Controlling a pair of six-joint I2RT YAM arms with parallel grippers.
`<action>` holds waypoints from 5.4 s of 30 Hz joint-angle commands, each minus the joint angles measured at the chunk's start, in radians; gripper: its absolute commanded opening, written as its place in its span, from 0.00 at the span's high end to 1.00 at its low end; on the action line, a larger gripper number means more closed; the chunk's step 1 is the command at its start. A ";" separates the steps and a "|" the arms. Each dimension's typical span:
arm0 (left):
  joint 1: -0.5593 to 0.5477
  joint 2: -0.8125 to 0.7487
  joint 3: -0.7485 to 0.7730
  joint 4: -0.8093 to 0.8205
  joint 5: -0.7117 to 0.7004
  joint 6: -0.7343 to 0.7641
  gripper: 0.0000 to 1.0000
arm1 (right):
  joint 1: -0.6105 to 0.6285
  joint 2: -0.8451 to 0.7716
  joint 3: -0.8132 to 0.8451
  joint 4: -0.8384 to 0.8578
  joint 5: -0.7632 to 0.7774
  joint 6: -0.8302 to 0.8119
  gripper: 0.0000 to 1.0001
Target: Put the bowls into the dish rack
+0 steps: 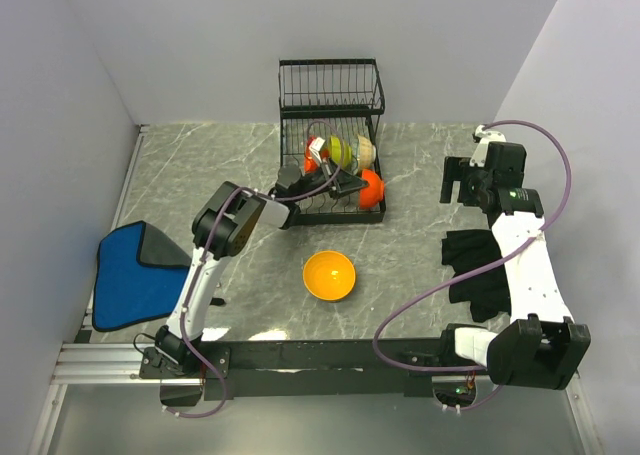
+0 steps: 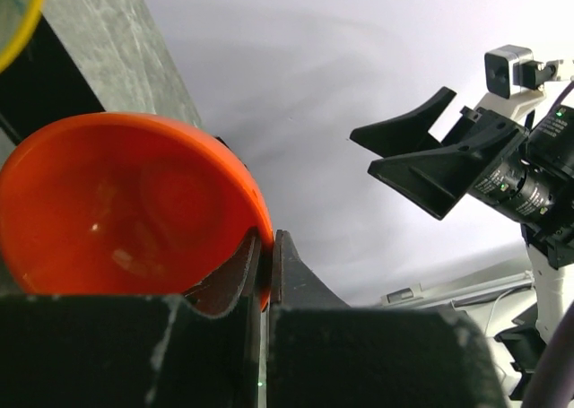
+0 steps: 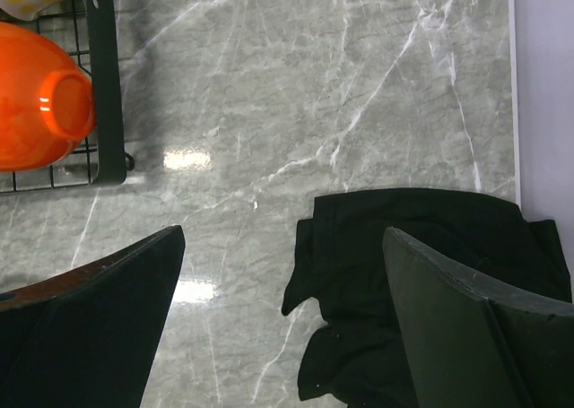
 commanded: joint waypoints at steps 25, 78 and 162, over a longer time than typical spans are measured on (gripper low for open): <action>0.029 0.083 0.028 0.159 0.078 -0.142 0.99 | 0.029 0.045 0.096 -0.002 0.029 -0.030 0.00; -0.012 0.142 0.054 0.102 -0.078 -0.286 0.99 | 0.216 0.155 0.178 -0.005 0.108 -0.092 0.00; -0.020 0.001 0.020 -0.327 -0.124 -0.033 0.93 | 0.314 0.210 0.229 0.030 0.099 -0.076 0.00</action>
